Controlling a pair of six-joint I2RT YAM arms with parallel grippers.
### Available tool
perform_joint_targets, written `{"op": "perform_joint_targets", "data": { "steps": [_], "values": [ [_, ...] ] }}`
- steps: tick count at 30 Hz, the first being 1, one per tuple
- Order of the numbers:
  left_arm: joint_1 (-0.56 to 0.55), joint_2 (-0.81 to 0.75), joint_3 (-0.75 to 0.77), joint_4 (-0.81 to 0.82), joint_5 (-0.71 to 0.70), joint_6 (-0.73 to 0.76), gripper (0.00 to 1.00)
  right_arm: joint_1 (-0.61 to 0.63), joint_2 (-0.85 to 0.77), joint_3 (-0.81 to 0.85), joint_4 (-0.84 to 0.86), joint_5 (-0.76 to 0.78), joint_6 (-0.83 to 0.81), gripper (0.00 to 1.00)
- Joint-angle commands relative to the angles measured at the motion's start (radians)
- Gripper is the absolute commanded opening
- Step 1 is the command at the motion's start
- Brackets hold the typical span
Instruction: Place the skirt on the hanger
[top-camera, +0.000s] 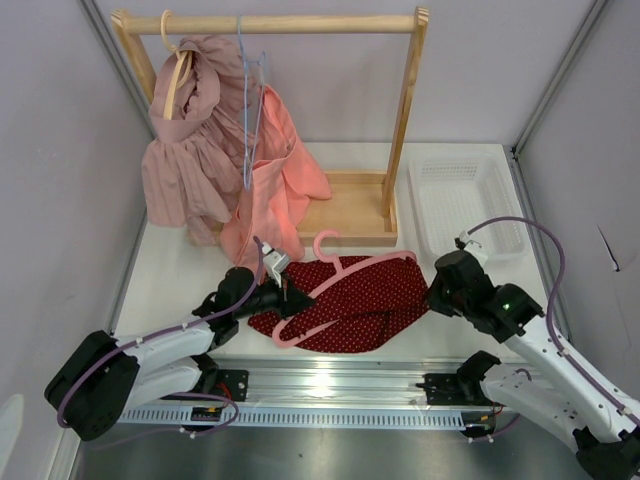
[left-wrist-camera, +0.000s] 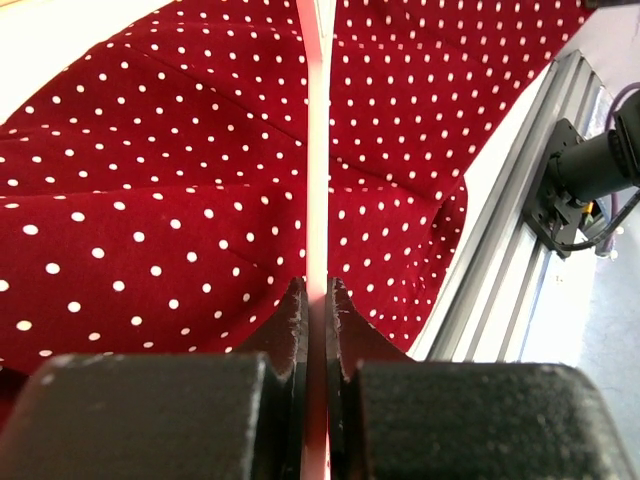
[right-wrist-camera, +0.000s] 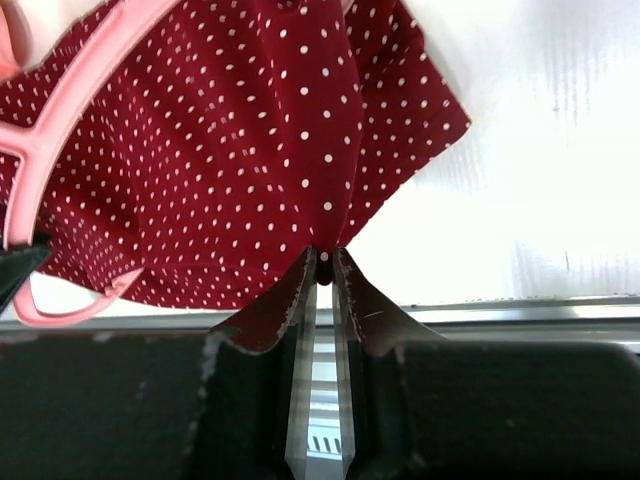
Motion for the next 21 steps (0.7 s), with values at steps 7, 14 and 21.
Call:
{"op": "perform_joint_targets", "data": {
  "steps": [7, 14, 21],
  "values": [
    [0.021, -0.039, -0.003, -0.005, -0.079, 0.064, 0.0, 0.0, -0.027, -0.118, 0.056, -0.012, 0.013, 0.22],
    [0.021, -0.01, -0.005, 0.021, -0.043, 0.058, 0.0, 0.134, 0.039, -0.06, 0.033, 0.122, 0.083, 0.55],
    [0.023, -0.016, 0.009, 0.012, -0.036, 0.052, 0.0, 0.398, 0.131, -0.051, 0.275, 0.152, 0.112, 0.48]
  ]
}}
